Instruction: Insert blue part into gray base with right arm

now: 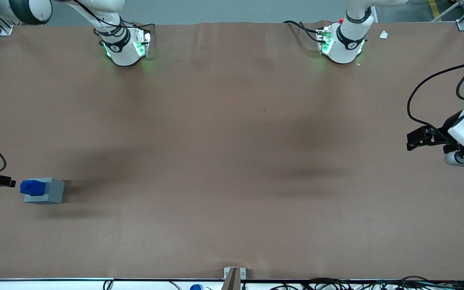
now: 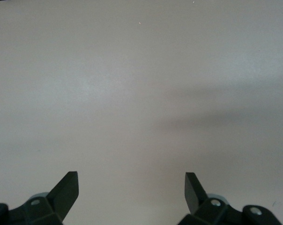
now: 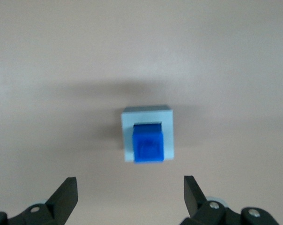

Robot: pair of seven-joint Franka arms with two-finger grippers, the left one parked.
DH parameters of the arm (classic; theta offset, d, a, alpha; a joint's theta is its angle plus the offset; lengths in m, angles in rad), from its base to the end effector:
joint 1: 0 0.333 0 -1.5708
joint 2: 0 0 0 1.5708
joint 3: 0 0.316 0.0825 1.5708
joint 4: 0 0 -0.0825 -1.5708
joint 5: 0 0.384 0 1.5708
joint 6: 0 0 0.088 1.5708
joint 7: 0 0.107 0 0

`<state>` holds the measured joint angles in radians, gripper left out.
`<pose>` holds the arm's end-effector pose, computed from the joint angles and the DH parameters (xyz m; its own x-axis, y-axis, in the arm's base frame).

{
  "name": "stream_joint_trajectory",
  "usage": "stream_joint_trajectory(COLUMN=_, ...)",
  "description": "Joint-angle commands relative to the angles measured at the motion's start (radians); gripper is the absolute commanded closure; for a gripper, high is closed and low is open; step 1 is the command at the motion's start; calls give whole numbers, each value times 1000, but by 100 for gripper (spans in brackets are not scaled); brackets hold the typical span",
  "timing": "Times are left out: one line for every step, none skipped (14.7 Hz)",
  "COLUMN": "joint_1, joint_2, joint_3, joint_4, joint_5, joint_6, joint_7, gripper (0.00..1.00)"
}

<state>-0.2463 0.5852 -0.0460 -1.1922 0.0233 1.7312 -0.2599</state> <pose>0.6914 -0.1972 0.4422 0.9986 -0.0293 -0.0448 -0.0298 -0.9995 -0.0092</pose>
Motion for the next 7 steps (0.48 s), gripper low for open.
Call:
stream_joint_trajectory(joint_1=41, joint_2=-287, joint_3=5, joint_4=-346, joint_5=7, joint_6=34, joint_7=98, gripper=0)
stream_joint_trajectory(joint_1=65, joint_2=-364, joint_3=5, joint_4=-416, joint_5=7, joint_6=39, joint_7=143, gripper=0)
stream_joint_trajectory(joint_1=97, joint_2=-433, joint_3=3, joint_4=-470, joint_5=6, joint_6=31, joint_7=197, gripper=0)
stream_joint_trajectory(joint_1=126, joint_2=-482, joint_3=3, joint_4=-507, joint_5=4, joint_6=25, joint_7=244, gripper=0)
stream_joint_trajectory(joint_1=149, joint_2=-530, joint_3=5, joint_4=-536, joint_5=4, joint_6=16, joint_7=275, gripper=0)
stream_joint_trajectory(joint_1=174, joint_2=-579, joint_3=5, joint_4=-567, joint_5=1, joint_6=10, joint_7=290, gripper=0)
stream_joint_trajectory(joint_1=185, joint_2=-617, joint_3=5, joint_4=-592, joint_5=0, joint_6=10, joint_7=292, gripper=0)
